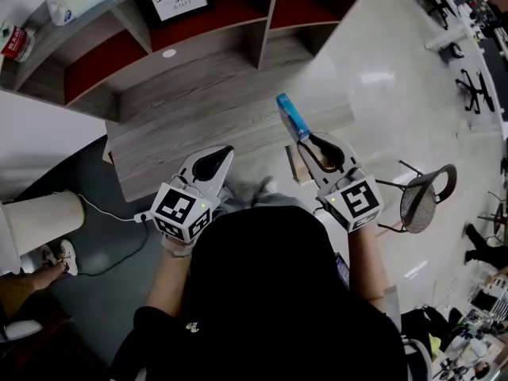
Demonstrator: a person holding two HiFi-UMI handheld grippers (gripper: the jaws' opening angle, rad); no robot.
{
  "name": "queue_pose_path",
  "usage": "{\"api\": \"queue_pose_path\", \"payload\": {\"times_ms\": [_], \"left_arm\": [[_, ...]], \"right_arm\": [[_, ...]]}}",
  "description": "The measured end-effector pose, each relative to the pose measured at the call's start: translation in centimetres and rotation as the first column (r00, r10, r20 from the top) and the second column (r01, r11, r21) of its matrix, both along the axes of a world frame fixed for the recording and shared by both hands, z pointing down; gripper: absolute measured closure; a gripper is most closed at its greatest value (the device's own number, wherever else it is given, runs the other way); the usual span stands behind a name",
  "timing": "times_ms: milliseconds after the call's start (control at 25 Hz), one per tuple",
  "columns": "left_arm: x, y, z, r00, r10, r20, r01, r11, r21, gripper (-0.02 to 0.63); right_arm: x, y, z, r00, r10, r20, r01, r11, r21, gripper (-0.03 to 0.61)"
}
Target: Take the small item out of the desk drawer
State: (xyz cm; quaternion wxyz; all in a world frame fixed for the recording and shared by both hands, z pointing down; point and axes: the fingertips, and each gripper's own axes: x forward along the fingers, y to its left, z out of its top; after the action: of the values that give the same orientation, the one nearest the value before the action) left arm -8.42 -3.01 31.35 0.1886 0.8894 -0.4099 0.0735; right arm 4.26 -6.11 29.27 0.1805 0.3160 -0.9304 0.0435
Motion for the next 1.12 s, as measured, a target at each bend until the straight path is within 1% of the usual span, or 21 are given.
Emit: {"api": "queue_pose_path", "payload": {"times_ms": [120, 320, 520, 680, 760, 880, 1000, 1120], "left_arm": [[-0.6, -0.2, -1.2, 1.000, -0.019, -0.006, 0.019, 0.999, 0.036, 0.606], [-1.4, -0.4, -3.3, 0.999, -0.036, -0.036, 0.039, 0.994, 0.098, 0.606], [-2.3, -0.6, -4.1, 0.998, -0.044, -0.039, 0.049, 0.990, 0.130, 0.606], [-2.9, -0.9, -4.5, 0.998, -0.045, -0.046, 0.051, 0.989, 0.141, 0.606], [-3.1, -1.1, -4.6, 0.998, -0.040, -0.045, 0.046, 0.989, 0.143, 0.606], [-3.2, -1.1, -4.7, 0.998, -0.035, -0.044, 0.040, 0.989, 0.140, 0.606], [-3.2, -1.2, -4.8, 0.998, -0.029, -0.047, 0.035, 0.990, 0.137, 0.606], [-3.0, -1.3, -4.7, 0.999, -0.019, -0.051, 0.026, 0.990, 0.137, 0.606]], "right_arm": [[-0.5, 0.1, -2.5, 0.992, 0.032, 0.122, -0.036, 0.999, 0.030, 0.502], [-1.0, 0.4, -5.1, 0.966, 0.054, 0.254, -0.068, 0.997, 0.046, 0.502], [-1.2, 0.7, -6.5, 0.941, 0.063, 0.333, -0.086, 0.995, 0.056, 0.502], [-1.4, 1.2, -7.1, 0.909, 0.068, 0.411, -0.086, 0.996, 0.026, 0.502], [-1.5, 1.3, -7.2, 0.896, 0.071, 0.439, -0.085, 0.996, 0.012, 0.502], [-1.5, 1.3, -7.1, 0.885, 0.079, 0.458, -0.087, 0.996, -0.003, 0.502], [-1.6, 1.4, -7.0, 0.884, 0.076, 0.461, -0.083, 0.997, -0.005, 0.502], [-1.7, 1.5, -6.9, 0.891, 0.074, 0.447, -0.081, 0.997, -0.002, 0.502]]}}
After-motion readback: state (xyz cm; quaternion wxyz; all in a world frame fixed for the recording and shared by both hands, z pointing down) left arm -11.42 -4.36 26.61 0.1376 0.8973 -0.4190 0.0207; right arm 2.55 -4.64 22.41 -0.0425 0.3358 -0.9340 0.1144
